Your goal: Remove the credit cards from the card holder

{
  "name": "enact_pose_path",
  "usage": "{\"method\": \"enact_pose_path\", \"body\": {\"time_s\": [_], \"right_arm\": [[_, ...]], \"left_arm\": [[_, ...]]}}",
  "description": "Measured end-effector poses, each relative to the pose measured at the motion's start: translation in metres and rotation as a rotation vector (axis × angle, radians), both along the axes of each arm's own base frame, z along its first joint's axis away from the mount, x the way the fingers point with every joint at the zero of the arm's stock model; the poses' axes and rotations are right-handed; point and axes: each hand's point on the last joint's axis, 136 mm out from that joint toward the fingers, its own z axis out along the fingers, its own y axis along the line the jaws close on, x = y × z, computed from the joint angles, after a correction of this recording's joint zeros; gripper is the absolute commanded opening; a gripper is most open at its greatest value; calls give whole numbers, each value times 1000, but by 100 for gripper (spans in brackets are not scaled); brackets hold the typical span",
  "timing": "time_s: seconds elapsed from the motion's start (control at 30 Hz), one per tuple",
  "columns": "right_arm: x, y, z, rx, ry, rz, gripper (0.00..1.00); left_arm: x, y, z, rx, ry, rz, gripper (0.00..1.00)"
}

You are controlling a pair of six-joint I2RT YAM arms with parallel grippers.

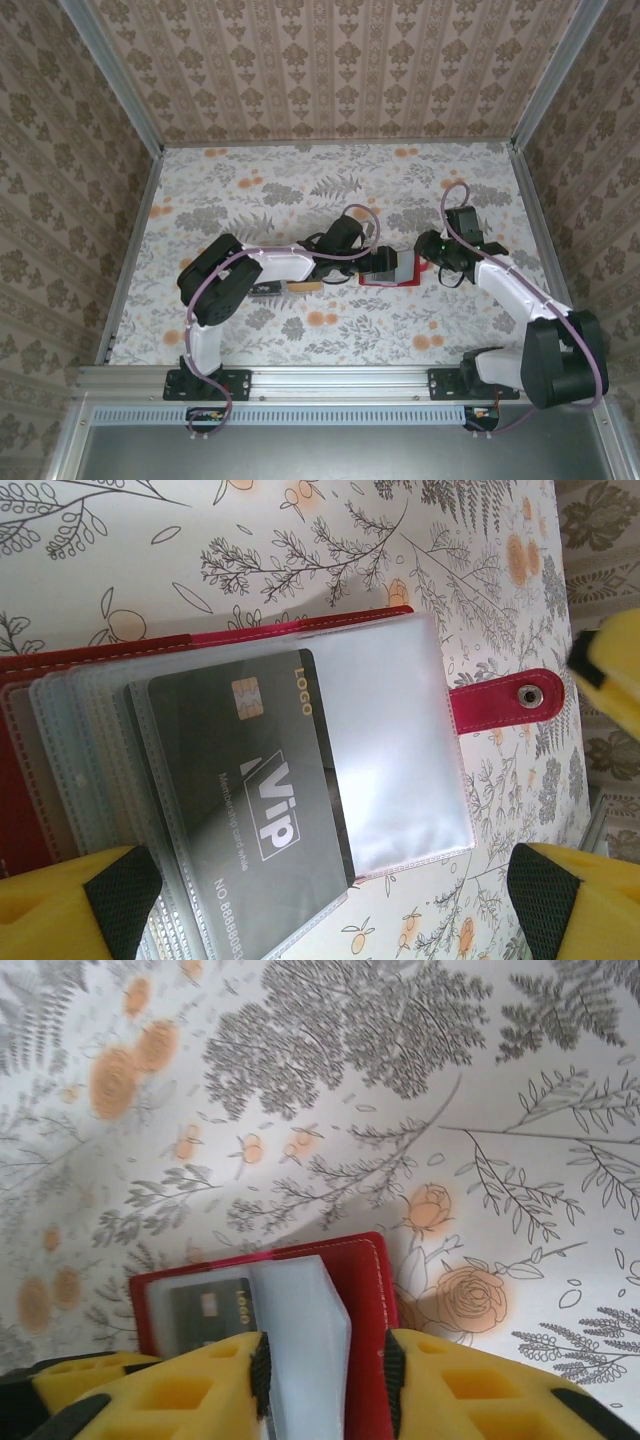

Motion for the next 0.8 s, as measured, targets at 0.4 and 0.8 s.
{"method": "enact_pose_path", "body": {"time_s": [0.4,0.8], "right_arm": [[-2,48,-21,200,86,146,17],[0,66,-50,305,151,164,19]], "left_arm": [[0,0,0,1,2,-1,93],[-1,1,-2,10,8,-1,93]]}}
